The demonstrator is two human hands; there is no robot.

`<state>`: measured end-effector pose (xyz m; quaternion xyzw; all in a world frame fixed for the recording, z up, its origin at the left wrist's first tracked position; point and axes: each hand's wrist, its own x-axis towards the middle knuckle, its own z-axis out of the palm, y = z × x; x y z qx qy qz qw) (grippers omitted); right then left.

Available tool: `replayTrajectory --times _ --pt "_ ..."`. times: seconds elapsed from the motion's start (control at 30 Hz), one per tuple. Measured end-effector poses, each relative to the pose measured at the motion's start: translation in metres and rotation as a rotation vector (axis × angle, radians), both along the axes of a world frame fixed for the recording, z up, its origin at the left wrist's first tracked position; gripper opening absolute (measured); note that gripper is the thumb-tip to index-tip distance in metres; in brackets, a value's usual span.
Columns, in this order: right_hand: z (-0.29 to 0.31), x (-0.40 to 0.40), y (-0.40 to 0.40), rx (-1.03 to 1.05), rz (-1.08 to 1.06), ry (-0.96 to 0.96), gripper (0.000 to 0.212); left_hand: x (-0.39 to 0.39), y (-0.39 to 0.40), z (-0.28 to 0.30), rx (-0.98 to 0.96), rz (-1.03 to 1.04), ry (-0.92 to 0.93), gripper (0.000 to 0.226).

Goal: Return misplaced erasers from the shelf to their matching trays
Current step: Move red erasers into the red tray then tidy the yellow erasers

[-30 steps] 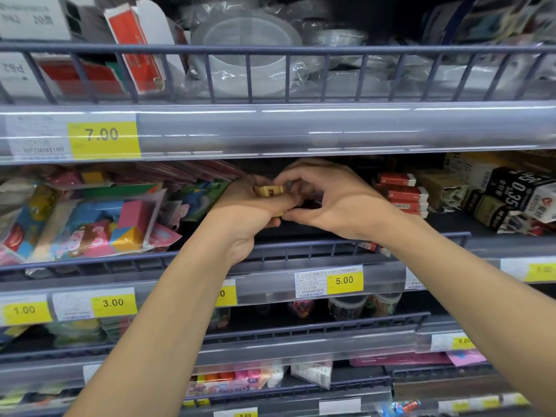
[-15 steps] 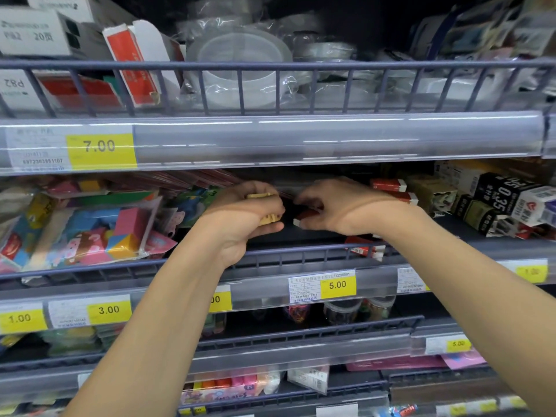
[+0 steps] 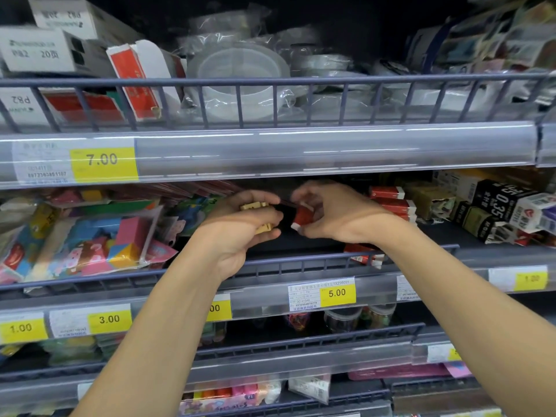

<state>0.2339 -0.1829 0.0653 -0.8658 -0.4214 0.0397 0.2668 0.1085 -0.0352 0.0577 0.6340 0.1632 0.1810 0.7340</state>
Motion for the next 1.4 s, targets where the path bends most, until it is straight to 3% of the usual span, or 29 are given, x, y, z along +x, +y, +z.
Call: replayTrajectory --times 0.1,0.17,0.37,0.57,0.73,1.07,1.17,1.4 --pt "-0.001 -0.013 -0.007 0.258 0.121 0.135 0.053 0.001 0.000 0.000 -0.027 -0.007 -0.002 0.019" --pt "-0.004 -0.022 -0.008 0.312 0.189 0.080 0.053 0.001 0.000 0.000 -0.052 -0.049 0.001 0.023" --pt "-0.007 -0.035 -0.007 0.335 0.303 -0.133 0.054 0.000 -0.003 0.002 0.064 -0.119 0.066 0.027" --pt "0.009 -0.024 -0.025 0.224 0.247 -0.125 0.062 0.005 -0.006 0.004 0.074 -0.098 0.083 0.021" --pt "0.027 0.007 -0.053 -0.193 0.024 -0.029 0.023 0.005 -0.005 0.002 0.079 -0.061 0.088 0.022" --pt "0.030 0.007 -0.031 -0.706 0.005 -0.102 0.039 0.002 -0.005 0.003 0.086 -0.077 0.079 0.028" --pt "0.030 0.003 -0.025 -0.619 0.012 -0.128 0.035 0.001 -0.004 0.001 0.083 -0.080 0.067 0.025" --pt "0.027 -0.004 -0.021 -0.127 -0.057 0.002 0.015 -0.004 0.003 -0.002 0.006 -0.055 -0.037 0.022"
